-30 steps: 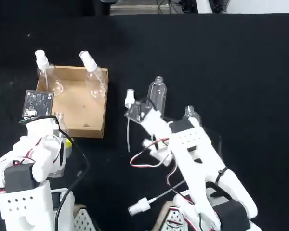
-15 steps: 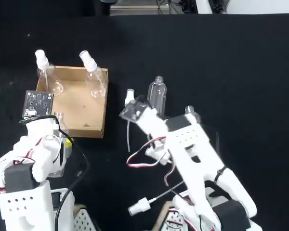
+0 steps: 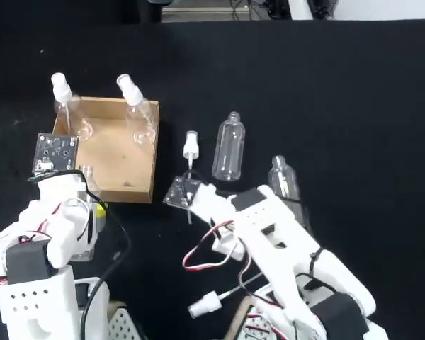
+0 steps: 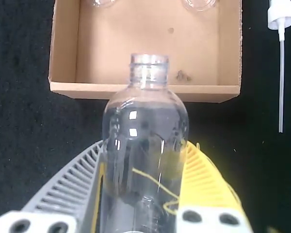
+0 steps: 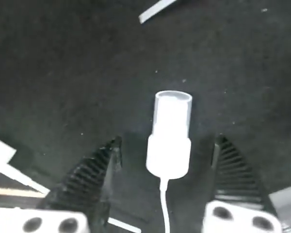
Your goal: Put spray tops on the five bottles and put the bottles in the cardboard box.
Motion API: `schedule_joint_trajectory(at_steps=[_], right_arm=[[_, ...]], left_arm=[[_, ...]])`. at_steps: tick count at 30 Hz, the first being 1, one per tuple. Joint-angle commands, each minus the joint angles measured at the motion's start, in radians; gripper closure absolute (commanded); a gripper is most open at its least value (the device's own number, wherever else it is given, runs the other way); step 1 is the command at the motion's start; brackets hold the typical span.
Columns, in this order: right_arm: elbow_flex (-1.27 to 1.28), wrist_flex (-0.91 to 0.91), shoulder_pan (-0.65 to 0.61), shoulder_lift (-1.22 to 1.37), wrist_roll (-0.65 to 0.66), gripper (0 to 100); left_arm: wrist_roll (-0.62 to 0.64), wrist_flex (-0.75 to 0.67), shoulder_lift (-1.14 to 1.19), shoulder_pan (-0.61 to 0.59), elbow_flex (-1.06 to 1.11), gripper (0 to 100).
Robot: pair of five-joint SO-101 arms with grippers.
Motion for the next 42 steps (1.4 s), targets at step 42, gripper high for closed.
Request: schedule_joint_trajectory(at_steps=[42], right_arm=[[-1.202, 0.359, -0.043, -0.272, -0.549, 98.7]], left_arm=[[0.015, -0.252, -0.003, -0.001, 0.024, 97]])
